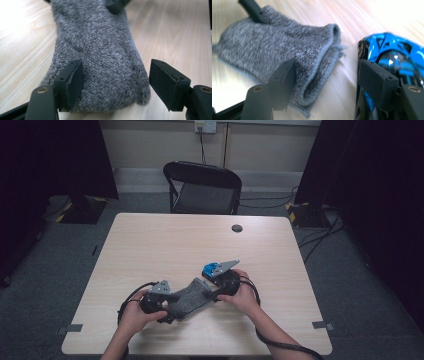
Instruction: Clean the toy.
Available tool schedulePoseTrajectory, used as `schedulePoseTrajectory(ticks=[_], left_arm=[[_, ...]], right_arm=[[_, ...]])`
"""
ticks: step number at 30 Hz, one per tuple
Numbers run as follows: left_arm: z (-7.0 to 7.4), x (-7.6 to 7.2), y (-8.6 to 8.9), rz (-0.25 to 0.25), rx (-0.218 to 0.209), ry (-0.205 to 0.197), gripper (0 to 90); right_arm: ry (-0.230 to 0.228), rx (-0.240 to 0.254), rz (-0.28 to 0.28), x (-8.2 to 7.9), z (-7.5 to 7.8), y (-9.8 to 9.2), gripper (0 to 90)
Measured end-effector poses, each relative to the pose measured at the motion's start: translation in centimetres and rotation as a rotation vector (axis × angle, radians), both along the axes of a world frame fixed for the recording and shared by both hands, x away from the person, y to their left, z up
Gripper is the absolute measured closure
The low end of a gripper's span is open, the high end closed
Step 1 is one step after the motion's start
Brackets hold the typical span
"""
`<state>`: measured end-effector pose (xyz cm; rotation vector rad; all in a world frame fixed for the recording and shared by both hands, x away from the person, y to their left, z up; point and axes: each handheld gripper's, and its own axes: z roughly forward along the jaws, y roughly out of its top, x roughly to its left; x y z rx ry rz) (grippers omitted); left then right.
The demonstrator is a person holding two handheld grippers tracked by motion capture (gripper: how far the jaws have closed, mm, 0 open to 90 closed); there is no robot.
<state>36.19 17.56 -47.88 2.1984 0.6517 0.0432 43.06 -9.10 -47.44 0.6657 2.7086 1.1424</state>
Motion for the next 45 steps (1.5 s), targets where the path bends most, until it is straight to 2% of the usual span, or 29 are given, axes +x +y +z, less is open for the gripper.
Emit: schedulePoseTrajectory(ticks=[3, 5, 8, 9, 11, 12, 13, 15, 17, 19, 22, 25, 27, 29, 31, 34, 38, 42, 45], left_arm=[[0.6, 0.6, 0.0, 0.049, -0.045, -0.043, 22.4], [0.8, 1.1, -0.3, 0.064, -0.049, -0.072, 19.1], [0.8, 1.9, -1.5, 0.101, -0.045, -0.062, 16.1], [0.8, 2.0, -1.9, 0.107, -0.040, -0.058, 16.4], [0.6, 2.4, -2.8, 0.092, -0.016, -0.075, 17.3], [0.5, 2.5, -3.2, 0.086, 0.007, -0.091, 21.9], [0.4, 2.7, -3.5, 0.080, 0.014, -0.105, 21.9], [0.2, 2.8, -4.1, 0.064, 0.006, -0.087, 24.2], [-0.3, 2.8, -4.5, 0.055, 0.027, -0.077, 25.0], [-1.0, 2.8, -4.6, 0.063, 0.071, -0.078, 28.7], [-1.5, 2.9, -4.4, 0.071, 0.061, -0.067, 32.8], [-1.4, 2.7, -4.5, 0.074, 0.082, -0.077, 36.9], [-1.6, 2.6, -4.4, 0.071, 0.071, -0.083, 37.0], [-1.8, 2.6, -4.1, 0.071, 0.052, -0.088, 37.3], [-1.9, 2.5, -4.1, 0.076, 0.040, -0.091, 37.5], [-1.9, 2.4, -4.1, 0.077, 0.044, -0.097, 37.5], [-2.0, 2.3, -4.0, 0.082, 0.033, -0.101, 37.6], [-2.0, 2.3, -3.9, 0.084, 0.032, -0.104, 37.5], [-2.0, 2.3, -4.0, 0.084, 0.034, -0.102, 37.5]], right_arm=[[0.004, 0.032, 0.008, -0.1, 0.5, 0.3, 29.6], [-0.009, 0.053, 0.011, -0.1, 1.1, 0.2, 29.2], [-0.030, 0.066, -0.020, 0.5, 2.1, -0.4, 27.9], [-0.042, 0.064, -0.033, 0.8, 2.3, -0.6, 27.2], [-0.065, 0.035, -0.083, 1.6, 2.5, -1.2, 26.7], [-0.046, 0.011, -0.130, 2.5, 2.3, -1.9, 26.5], [-0.046, 0.011, -0.130, 2.5, 2.3, -1.9, 26.5], [-0.031, -0.006, -0.161, 3.2, 1.9, -2.4, 26.0], [-0.019, -0.026, -0.187, 3.6, 1.2, -2.6, 23.7], [-0.003, -0.032, -0.191, 3.8, 0.6, -2.6, 23.1], [0.008, -0.046, -0.193, 4.1, -0.4, -2.2, 19.7], [0.026, -0.074, -0.194, 4.3, -1.1, -1.9, 18.0], [0.037, -0.084, -0.186, 4.4, -1.5, -1.8, 15.1], [0.029, -0.106, -0.177, 4.4, -1.7, -1.8, 14.4], [0.048, -0.113, -0.191, 4.5, -1.8, -1.8, 14.4], [0.029, -0.127, -0.196, 4.4, -1.9, -1.7, 16.3], [0.030, -0.129, -0.207, 4.3, -1.8, -1.7, 20.6], [0.027, -0.128, -0.190, 4.3, -1.8, -1.7, 22.9], [0.031, -0.146, -0.178, 4.4, -1.6, -1.8, 24.0]])
